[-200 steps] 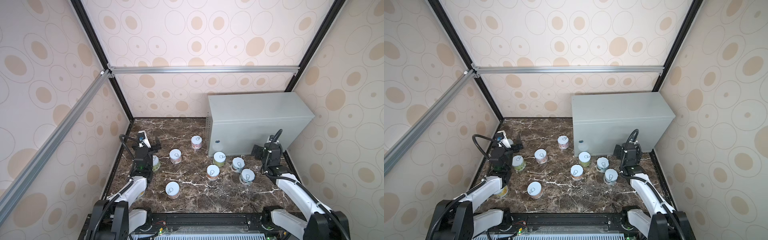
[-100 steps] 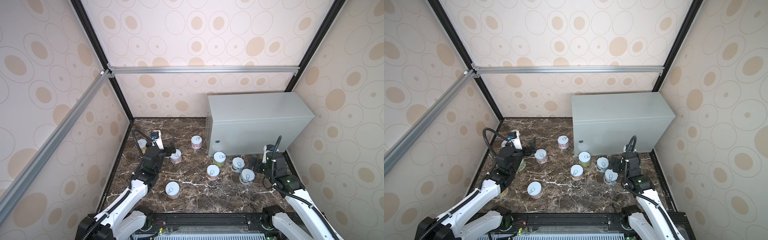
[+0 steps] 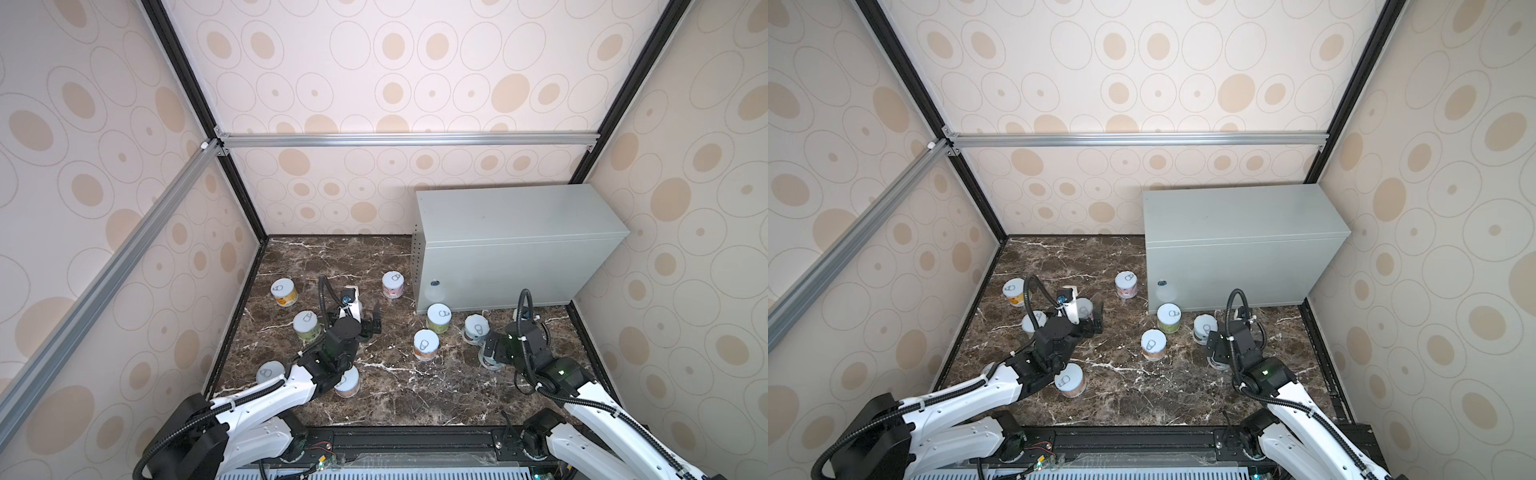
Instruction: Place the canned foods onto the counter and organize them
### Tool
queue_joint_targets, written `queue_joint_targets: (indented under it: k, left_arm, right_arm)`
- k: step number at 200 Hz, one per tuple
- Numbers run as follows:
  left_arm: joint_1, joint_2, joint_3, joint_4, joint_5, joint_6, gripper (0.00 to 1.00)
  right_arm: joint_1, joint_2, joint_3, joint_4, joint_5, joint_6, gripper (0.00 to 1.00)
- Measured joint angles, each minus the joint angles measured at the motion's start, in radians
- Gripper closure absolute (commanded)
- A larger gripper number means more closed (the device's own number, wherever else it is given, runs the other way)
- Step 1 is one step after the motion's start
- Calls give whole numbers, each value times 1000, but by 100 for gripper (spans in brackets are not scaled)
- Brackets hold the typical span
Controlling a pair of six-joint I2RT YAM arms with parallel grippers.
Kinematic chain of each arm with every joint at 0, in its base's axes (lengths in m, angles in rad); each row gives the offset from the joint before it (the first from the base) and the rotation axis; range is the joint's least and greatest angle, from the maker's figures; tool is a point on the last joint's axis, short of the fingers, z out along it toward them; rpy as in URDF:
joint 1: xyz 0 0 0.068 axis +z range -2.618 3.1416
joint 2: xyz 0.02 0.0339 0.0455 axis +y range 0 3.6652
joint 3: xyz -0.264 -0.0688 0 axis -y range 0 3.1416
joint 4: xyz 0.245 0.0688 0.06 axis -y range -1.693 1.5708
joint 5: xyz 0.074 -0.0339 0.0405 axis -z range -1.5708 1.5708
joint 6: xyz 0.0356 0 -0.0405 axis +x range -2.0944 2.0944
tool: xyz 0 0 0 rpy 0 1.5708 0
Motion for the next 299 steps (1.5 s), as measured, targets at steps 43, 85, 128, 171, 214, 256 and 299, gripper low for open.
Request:
queue_joint_targets:
  k: [43,85,128,171,214,256,299]
  left_arm:
    - [-76,86,-13,117,-31,4,1]
    - [-83,179,-35,223,-26,4,1]
    - [-83,208,-44,235,3,-4,1]
    - [-83,211,-95,249,37,-37,1]
    - [-83,235,-110,259,75,-65,1]
    - [-84,248,-127,259,105,-88,1]
    - [-88,244,-158,263,116,-103,1]
  right_arm:
    - [0,64,-1,24,-2,39,1]
    - [1,167,-17,69,-26,39,0]
    - [1,222,-31,93,-47,41,4]
    - [2,281,-46,140,-58,79,4]
    - [3,298,-95,175,-57,139,5]
    - [27,310,-106,183,-22,187,6]
    - [79,370,-106,210,26,224,6]
